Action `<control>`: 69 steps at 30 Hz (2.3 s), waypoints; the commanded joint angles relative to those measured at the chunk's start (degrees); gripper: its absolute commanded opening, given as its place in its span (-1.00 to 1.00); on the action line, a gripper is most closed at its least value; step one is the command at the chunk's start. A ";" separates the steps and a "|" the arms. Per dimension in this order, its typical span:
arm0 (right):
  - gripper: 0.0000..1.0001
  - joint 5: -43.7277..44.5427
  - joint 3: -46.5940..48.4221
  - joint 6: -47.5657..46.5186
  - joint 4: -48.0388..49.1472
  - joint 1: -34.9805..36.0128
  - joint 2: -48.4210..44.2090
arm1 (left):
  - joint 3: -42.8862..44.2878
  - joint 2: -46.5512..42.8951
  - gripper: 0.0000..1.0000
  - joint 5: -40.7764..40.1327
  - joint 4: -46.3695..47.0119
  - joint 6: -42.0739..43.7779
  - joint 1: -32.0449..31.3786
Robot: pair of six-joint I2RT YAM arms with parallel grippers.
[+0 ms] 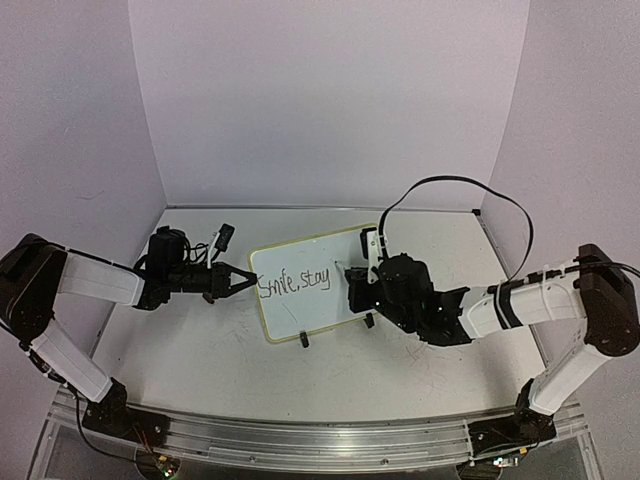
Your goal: Write a sentence on the whiteboard
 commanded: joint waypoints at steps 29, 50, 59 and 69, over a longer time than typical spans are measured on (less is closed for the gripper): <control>-1.00 0.31 0.36 3.36 -0.86 -1.35 0.71 | 1.08 -0.45 -1.00 -0.52 -2.56 1.36 -0.15; -1.00 -0.44 -3.41 6.98 -1.66 0.47 -0.52 | 1.10 -0.52 -1.00 -0.39 -2.65 1.36 -0.17; -1.00 -0.19 -3.69 7.87 -1.86 1.17 -0.64 | 0.94 -0.67 -1.00 -0.35 -2.67 1.35 -0.15; -1.00 2.05 -1.43 6.15 -0.19 1.13 0.44 | 0.77 -0.98 -1.00 -0.44 -2.67 1.27 -0.13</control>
